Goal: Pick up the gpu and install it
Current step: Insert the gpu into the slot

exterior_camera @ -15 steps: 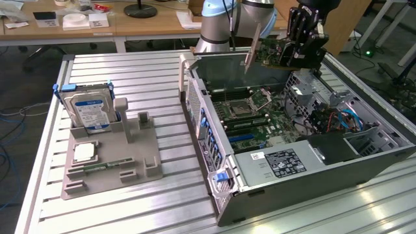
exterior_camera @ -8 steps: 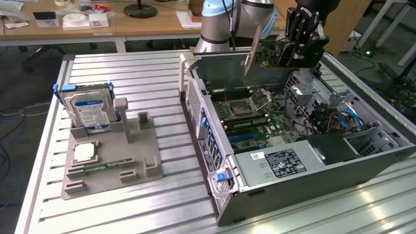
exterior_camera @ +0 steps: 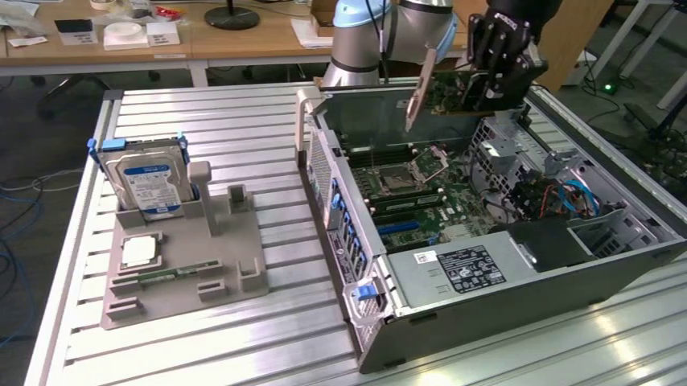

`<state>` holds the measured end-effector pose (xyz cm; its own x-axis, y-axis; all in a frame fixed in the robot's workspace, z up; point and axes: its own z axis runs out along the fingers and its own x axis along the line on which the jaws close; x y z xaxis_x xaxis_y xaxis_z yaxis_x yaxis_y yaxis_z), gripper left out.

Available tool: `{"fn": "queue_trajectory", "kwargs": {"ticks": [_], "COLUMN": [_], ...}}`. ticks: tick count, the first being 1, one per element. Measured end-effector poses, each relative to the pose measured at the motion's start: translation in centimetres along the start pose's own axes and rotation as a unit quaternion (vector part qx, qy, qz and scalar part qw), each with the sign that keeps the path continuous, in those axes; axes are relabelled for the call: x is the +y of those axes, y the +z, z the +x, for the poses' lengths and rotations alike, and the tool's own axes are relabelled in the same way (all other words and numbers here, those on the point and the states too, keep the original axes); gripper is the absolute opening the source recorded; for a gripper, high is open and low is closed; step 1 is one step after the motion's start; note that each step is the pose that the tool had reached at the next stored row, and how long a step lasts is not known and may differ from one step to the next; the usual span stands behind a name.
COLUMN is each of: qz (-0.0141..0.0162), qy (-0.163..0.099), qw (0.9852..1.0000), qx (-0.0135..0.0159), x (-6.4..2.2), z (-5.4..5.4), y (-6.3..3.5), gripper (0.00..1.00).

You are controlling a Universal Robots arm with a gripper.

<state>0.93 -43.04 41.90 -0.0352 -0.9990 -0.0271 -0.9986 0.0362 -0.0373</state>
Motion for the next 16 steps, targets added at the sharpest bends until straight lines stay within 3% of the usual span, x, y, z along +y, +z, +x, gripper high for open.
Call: {"fn": "queue_trajectory", "kwargs": {"ticks": [3,4,10,16], "qz": [-0.0001,0.0015,0.0086,0.0091], "qy": [-0.026,-0.03,-0.022,-0.008], "qw": [0.9997,0.9996,0.9997,0.9999], "qx": [-0.0011,-0.0013,0.0012,0.0023], "x": [0.01,0.02,0.32,0.53], "z": [0.0,0.0,0.1,0.2], "y": [0.04,0.05,0.51,1.57], "gripper": [0.28,0.28,0.28,0.28]}}
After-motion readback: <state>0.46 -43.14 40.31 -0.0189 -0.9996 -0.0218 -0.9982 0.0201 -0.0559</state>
